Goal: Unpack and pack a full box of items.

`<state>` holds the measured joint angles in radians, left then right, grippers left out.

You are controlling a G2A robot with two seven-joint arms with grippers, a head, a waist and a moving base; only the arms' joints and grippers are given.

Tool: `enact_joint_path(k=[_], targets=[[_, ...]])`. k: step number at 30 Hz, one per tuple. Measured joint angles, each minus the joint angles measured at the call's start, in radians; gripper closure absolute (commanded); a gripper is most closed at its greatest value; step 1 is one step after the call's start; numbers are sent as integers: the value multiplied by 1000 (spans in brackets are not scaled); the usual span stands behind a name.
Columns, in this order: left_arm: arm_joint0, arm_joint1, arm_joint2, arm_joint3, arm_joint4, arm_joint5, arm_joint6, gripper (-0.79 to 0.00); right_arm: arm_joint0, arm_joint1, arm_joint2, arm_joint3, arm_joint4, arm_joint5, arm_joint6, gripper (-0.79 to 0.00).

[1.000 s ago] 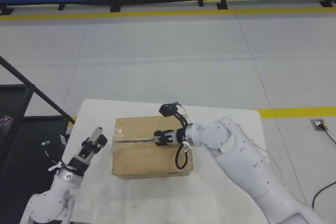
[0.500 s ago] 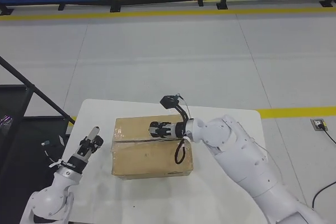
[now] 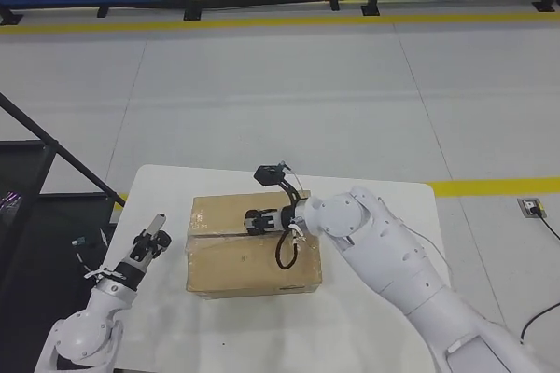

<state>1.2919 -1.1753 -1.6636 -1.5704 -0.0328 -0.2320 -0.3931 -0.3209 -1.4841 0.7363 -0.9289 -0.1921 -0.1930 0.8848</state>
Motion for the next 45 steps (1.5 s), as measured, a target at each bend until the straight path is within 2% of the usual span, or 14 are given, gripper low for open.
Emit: enact_joint_path(k=[5,15,26,32,36,40,45], targets=[[-11,-1,25,8,18,5,-5,-785,-8,-1,-2,-3,-14,38,29,0],[-1,-2,60,-2,30,-6,-4,-785,-11,-31,-39,4,-9,25,2,0],[18,-2,80,-19,42,-14,2,-785,32,-110,-131,73,1,36,-68,0],[30,0,67,-16,38,-27,0,-785,56,-168,-175,157,32,8,-122,0],[36,3,50,-19,24,-31,-3,-785,79,-193,-187,208,40,-6,-108,0],[40,5,33,-21,8,-36,-10,-785,88,-196,-171,246,61,-45,-52,0],[39,6,34,-13,3,-40,-14,-785,64,-176,-141,244,43,-69,-38,0]])
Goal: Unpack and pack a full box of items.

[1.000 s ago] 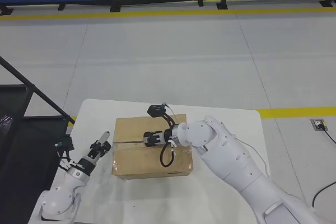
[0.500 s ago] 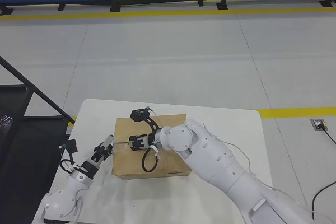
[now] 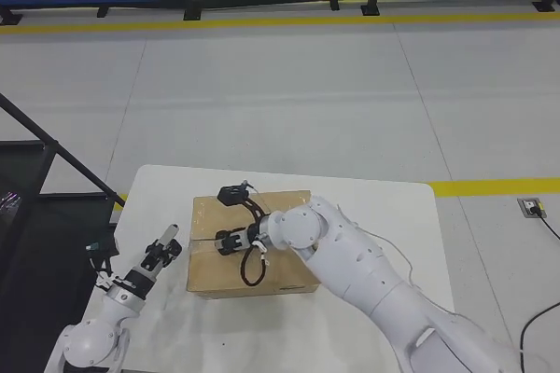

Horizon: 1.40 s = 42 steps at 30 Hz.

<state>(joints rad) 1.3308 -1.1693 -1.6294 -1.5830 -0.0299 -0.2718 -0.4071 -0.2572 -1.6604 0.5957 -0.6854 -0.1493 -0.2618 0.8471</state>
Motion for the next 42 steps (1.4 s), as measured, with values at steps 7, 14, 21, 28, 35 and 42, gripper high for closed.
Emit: enact_joint_path(k=[7,14,21,28,35,42], targets=[[-2,0,14,1,6,-7,-5,-785,-80,76,116,-77,-44,-6,-32,0],[-1,2,16,2,13,-11,-2,-785,-214,165,262,-287,-127,50,-7,0],[-1,3,6,-3,-3,-5,-3,-785,-355,237,425,-477,-188,128,43,0],[-6,6,-9,6,-30,4,-13,-785,-416,271,531,-496,-186,136,56,0],[-12,9,-21,17,-37,9,-17,-785,-432,283,560,-506,-162,120,55,0],[-18,12,-38,29,-50,7,-18,-785,-481,303,612,-588,-169,101,46,0]])
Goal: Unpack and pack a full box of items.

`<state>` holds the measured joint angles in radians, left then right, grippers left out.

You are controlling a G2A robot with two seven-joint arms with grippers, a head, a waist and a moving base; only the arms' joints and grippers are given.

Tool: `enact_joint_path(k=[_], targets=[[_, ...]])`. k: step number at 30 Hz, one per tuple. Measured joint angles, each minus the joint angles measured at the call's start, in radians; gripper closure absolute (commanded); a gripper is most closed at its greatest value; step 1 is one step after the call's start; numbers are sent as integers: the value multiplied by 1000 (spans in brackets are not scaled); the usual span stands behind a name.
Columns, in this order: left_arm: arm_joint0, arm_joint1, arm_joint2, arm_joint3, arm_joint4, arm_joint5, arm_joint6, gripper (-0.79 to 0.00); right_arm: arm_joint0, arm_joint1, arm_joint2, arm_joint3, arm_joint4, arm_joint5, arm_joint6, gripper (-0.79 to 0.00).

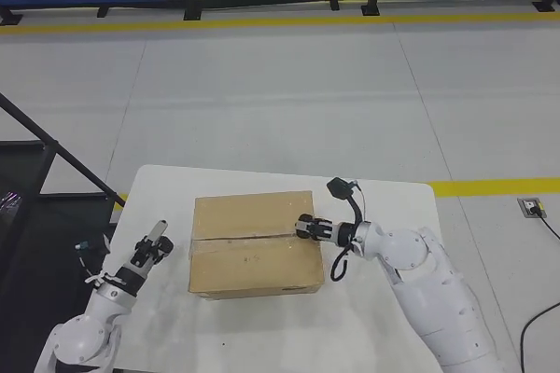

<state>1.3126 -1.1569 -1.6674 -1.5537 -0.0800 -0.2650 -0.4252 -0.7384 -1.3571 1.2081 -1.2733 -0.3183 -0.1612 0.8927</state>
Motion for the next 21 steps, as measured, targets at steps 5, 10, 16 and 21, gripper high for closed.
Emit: enact_joint_path(k=[5,10,16,21], targets=[[5,2,-20,-8,-16,-17,10,-785,-91,23,66,-123,-16,-120,-49,0],[30,4,-53,-30,-52,-49,23,-785,-215,47,156,-223,-28,-329,-162,0],[52,8,-84,-50,-63,-60,18,-784,-313,63,228,-262,-57,-479,-290,-115],[52,8,-84,-50,-63,-60,19,-784,-314,63,228,-262,-60,-480,-292,-425]])
